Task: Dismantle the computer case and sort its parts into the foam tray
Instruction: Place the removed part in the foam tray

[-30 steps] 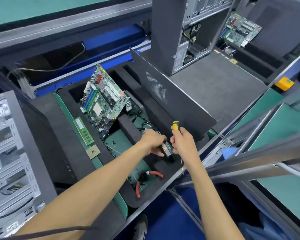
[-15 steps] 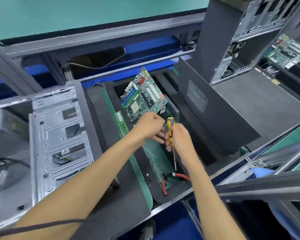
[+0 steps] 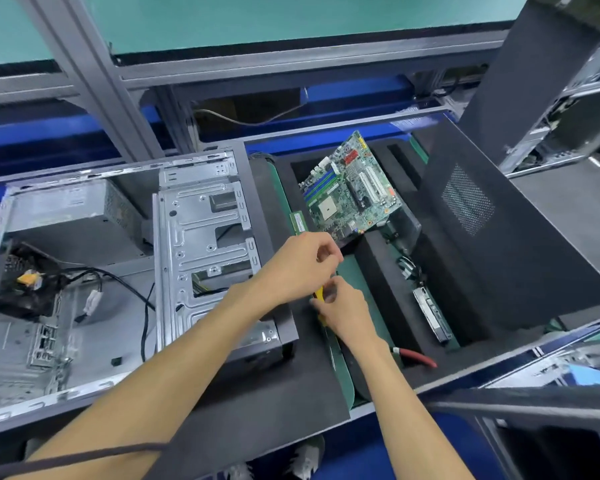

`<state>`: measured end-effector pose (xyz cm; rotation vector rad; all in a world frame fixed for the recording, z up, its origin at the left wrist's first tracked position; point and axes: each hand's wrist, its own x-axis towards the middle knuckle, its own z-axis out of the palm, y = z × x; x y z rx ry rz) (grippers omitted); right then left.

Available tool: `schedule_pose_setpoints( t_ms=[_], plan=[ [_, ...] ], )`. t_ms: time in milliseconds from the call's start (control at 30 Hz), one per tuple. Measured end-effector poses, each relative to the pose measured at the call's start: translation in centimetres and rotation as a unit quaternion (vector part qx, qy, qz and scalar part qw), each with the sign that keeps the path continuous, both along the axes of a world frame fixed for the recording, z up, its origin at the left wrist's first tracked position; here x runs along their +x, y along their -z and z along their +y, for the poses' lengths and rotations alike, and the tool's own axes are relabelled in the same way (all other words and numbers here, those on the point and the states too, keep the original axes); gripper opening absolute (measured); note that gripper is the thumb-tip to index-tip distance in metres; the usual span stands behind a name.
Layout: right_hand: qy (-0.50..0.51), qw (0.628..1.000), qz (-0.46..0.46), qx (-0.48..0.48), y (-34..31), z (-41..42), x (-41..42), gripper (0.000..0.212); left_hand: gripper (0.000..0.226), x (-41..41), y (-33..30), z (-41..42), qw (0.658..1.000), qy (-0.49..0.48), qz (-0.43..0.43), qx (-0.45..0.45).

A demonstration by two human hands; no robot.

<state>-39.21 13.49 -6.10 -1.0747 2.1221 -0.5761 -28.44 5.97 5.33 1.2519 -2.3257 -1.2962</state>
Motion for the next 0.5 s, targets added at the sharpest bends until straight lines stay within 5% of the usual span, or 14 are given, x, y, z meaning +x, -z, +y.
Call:
schedule_pose_setpoints(
  t_ms=[500],
  plan=[
    [0.043, 0.997, 0.061, 0.028, -1.1, -0.3, 0.5, 0.041, 0.024, 2.1, -0.8, -0.8, 0.992, -0.045, 0.114, 0.0]
  ],
)
